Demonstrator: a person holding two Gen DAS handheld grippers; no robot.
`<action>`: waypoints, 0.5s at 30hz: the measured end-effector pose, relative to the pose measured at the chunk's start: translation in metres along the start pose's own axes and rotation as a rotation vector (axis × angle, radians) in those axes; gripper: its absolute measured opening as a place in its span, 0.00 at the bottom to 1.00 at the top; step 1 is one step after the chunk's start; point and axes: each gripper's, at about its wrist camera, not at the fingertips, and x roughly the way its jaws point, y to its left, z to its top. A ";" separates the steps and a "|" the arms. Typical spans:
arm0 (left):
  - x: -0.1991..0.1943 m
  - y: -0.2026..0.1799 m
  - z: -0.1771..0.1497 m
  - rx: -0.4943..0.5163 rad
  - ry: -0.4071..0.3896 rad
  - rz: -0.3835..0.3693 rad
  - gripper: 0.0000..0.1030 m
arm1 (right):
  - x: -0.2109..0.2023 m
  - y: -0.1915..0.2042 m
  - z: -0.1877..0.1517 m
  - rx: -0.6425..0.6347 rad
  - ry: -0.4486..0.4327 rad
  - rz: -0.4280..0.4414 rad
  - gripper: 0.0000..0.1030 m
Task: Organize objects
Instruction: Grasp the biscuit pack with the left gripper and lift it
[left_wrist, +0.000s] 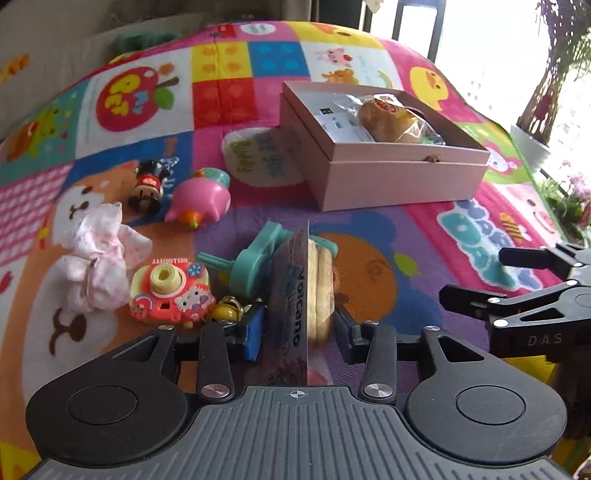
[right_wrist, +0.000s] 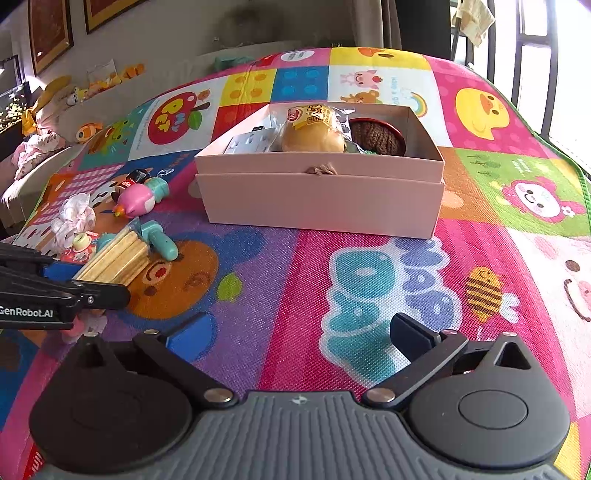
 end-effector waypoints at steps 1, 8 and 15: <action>-0.001 0.002 0.000 -0.026 -0.001 -0.020 0.42 | 0.000 0.000 0.000 0.000 0.000 0.000 1.00; -0.029 0.015 -0.015 -0.107 -0.015 -0.145 0.26 | 0.001 0.003 0.001 -0.018 0.007 -0.005 1.00; -0.064 0.061 -0.037 -0.252 -0.079 -0.134 0.25 | -0.005 0.061 0.027 -0.232 -0.067 0.121 0.88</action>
